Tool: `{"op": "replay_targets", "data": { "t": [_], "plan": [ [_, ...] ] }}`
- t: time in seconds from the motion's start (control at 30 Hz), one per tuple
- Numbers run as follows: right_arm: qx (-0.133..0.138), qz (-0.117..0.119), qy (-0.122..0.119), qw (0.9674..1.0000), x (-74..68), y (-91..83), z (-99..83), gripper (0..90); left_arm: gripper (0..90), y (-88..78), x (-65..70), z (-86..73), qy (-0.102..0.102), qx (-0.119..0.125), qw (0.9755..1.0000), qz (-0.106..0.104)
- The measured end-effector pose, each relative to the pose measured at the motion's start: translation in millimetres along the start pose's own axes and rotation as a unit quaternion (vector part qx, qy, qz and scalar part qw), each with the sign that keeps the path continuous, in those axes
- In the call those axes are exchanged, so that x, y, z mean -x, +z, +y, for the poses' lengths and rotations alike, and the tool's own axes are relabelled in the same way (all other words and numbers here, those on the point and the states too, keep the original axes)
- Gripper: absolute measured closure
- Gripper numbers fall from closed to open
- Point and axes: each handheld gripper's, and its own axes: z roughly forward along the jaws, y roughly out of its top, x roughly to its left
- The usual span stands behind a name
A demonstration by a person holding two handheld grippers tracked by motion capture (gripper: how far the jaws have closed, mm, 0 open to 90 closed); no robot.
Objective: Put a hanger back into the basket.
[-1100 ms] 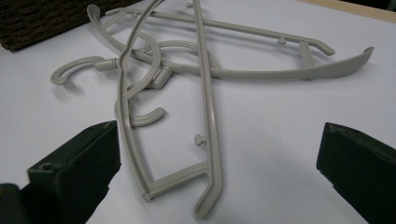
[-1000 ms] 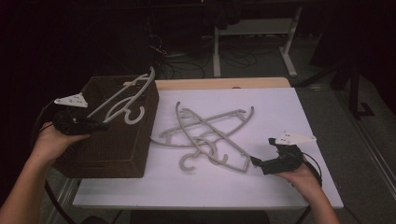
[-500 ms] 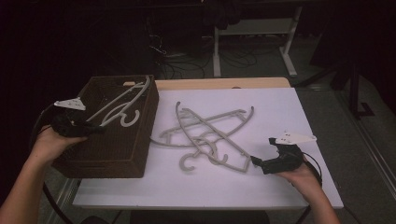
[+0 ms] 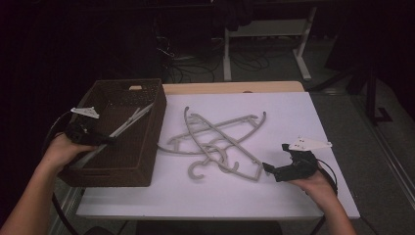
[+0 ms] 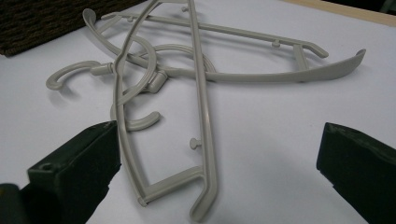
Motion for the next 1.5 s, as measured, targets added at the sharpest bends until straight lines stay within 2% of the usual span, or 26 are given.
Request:
{"op": "replay_targets", "data": {
  "t": [0.07, 0.17, 0.2, 0.3, 0.43, 0.53, 0.63, 0.8, 0.9, 1.07, 1.2, 1.3, 1.37, 1.43, 1.5],
  "plan": [
    [0.001, 0.000, 0.000, 1.0000, 0.2, -0.3, 0.1, 0.0, 71.5, -0.1, -2.1, -2.9, -0.001, -0.004, 1.0000, 0.006],
    [0.001, 0.000, 0.001, 1.0000, 0.3, -0.5, -0.1, 0.0, 69.4, 0.0, -3.9, -6.1, -0.003, -0.013, 0.9999, 0.011],
    [0.001, 0.000, 0.001, 1.0000, 0.3, -0.5, -0.1, 0.0, 69.4, -0.3, -4.8, -7.8, -0.005, -0.008, 0.9999, 0.013],
    [0.001, 0.001, 0.000, 1.0000, 0.0, -0.7, -0.2, 0.0, 52.4, -5.4, -7.4, -10.1, -0.020, 0.013, 0.9996, 0.016],
    [0.001, 0.002, -0.002, 1.0000, -0.5, -0.8, -0.1, 0.0, 43.5, -12.8, -4.4, -8.0, -0.029, 0.046, 0.9985, 0.003],
    [0.000, 0.002, -0.001, 1.0000, -0.1, -0.8, -0.3, 0.0, 35.8, -18.2, 4.0, -1.9, -0.027, 0.076, 0.9967, -0.007],
    [0.001, 0.002, -0.001, 1.0000, 0.2, -0.7, 0.0, 0.0, 33.6, -23.0, 15.0, 7.3, -0.018, 0.108, 0.9937, -0.023],
    [-0.002, 0.004, -0.003, 1.0000, 0.2, -0.2, 0.6, 0.0, 31.9, -26.2, 38.6, 26.4, 0.003, 0.135, 0.9899, -0.042],
    [-0.004, 0.003, -0.003, 1.0000, 0.5, 0.0, 0.1, 0.0, 31.8, -28.1, 54.7, 38.1, 0.012, 0.159, 0.9857, -0.054],
    [-0.002, 0.002, -0.002, 1.0000, 0.0, -0.4, 0.3, 0.0, 34.0, -25.8, 85.8, 58.5, 0.029, 0.184, 0.9798, -0.072],
    [-0.001, 0.002, -0.002, 1.0000, 0.4, -1.4, 0.0, 0.0, 40.1, -17.5, 109.8, 75.5, 0.055, 0.186, 0.9761, -0.099],
    [-0.001, 0.003, -0.002, 1.0000, 0.7, -1.0, 0.2, 0.0, 46.8, -9.8, 123.9, 86.7, 0.068, 0.185, 0.9738, -0.114],
    [-0.003, 0.004, -0.005, 1.0000, 0.1, -0.3, -0.3, 0.0, 54.6, -4.4, 132.8, 93.2, 0.074, 0.184, 0.9729, -0.119],
    [-0.004, 0.004, -0.006, 1.0000, -0.1, -0.3, -0.3, 0.0, 55.7, 1.3, 142.0, 98.9, 0.080, 0.186, 0.9712, -0.127],
    [-0.005, 0.005, -0.007, 1.0000, -0.4, 0.0, -0.2, 0.0, 63.9, 8.3, 152.0, 104.0, 0.086, 0.184, 0.9706, -0.129]
  ]
}}
